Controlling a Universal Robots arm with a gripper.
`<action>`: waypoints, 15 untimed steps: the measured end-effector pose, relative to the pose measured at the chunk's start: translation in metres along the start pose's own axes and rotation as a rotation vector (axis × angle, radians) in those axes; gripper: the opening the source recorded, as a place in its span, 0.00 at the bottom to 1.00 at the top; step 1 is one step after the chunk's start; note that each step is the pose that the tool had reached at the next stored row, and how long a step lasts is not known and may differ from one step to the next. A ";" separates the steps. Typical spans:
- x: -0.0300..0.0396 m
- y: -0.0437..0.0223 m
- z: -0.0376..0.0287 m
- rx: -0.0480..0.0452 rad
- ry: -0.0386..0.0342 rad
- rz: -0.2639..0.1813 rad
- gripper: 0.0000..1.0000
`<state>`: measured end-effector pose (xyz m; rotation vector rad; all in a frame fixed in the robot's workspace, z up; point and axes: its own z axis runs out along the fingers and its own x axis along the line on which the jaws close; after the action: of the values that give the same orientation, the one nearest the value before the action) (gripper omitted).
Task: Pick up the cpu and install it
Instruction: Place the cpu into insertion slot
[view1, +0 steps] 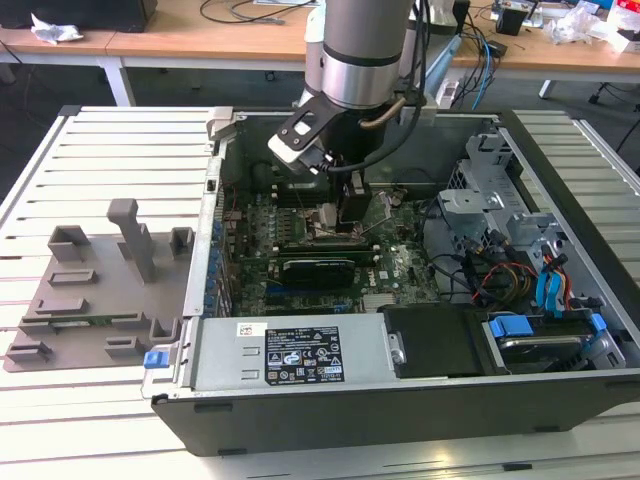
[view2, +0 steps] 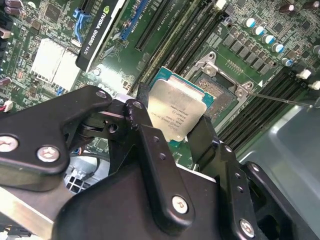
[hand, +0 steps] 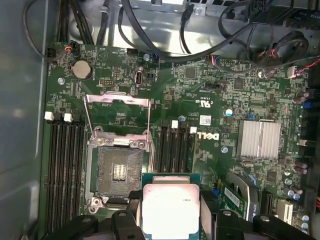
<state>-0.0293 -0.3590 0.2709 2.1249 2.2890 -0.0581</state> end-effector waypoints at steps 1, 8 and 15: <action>0.0003 0.0000 0.0012 -0.0001 0.0001 0.000 0.55; 0.0104 0.0009 0.0121 -0.0003 0.0021 0.000 0.55; 0.0282 0.0023 0.0190 -0.0003 0.0032 0.000 0.55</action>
<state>-0.0293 -0.3315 0.2508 2.1265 2.2906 -0.0545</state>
